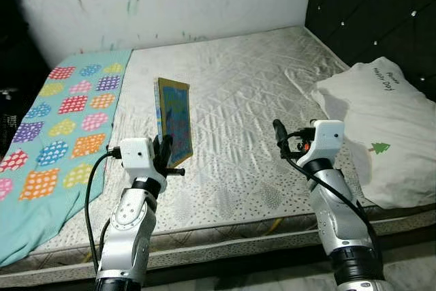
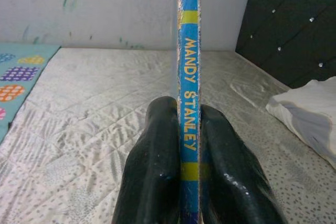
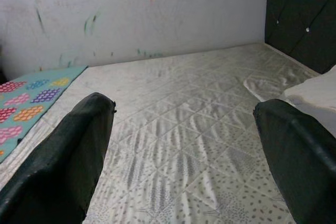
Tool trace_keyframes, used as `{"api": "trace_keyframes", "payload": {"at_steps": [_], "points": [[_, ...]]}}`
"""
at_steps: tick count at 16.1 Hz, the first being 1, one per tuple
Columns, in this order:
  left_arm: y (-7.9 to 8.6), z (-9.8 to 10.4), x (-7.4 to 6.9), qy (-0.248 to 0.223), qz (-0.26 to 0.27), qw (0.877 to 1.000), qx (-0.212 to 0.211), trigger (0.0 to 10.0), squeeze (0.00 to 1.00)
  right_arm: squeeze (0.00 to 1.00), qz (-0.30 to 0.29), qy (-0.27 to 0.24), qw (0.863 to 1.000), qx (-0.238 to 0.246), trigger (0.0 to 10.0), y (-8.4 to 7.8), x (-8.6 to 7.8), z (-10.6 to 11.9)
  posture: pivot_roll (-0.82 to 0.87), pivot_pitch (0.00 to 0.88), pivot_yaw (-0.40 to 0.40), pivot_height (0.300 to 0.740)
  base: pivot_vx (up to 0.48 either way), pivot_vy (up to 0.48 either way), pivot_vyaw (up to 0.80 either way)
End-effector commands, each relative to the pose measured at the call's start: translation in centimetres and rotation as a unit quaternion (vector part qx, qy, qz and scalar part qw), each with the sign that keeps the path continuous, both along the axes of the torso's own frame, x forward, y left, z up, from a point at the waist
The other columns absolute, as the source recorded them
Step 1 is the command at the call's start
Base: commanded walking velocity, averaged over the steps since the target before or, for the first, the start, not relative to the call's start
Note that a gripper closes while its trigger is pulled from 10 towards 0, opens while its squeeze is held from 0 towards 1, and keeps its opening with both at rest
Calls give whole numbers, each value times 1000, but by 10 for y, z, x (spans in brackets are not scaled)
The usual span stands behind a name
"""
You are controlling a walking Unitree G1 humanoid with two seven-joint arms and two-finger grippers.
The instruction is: Clean up the room
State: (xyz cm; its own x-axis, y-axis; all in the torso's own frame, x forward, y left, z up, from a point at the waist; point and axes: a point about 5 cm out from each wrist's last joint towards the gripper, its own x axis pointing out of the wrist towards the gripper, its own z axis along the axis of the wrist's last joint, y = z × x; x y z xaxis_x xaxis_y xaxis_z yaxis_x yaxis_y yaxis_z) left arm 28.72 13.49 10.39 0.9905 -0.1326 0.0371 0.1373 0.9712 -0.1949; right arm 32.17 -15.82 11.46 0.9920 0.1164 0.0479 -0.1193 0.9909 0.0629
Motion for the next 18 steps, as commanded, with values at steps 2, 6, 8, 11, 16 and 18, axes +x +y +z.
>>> {"api": "trace_keyframes", "payload": {"at_steps": [2,6,8,11,16,18], "points": [[4,6,1,-12,13,1000,2,10000,0,0,18,5,1000,-4,10000,7,-1,-2,-182,0,91,740,0,0,0],[9,0,-10,-7,49,999,-7,10000,0,0,52,17,998,-17,10000,15,6,-2,-118,0,19,740,0,0,0],[17,-2,-17,-6,77,997,-10,10000,0,0,84,21,996,-23,10000,27,12,-1,-77,0,-20,740,0,0,0],[22,-2,-21,-6,93,996,-10,10000,0,0,103,19,994,-24,10000,38,17,2,-49,0,-33,740,0,0,0],[30,8,-18,-19,110,994,-5,10000,0,0,124,14,992,-32,10000,48,18,2,-44,0,-23,740,0,0,0],[23,5,-20,-14,98,995,-4,10000,0,0,121,16,992,-31,10000,46,15,-2,-54,0,-15,740,0,0,0]]}}
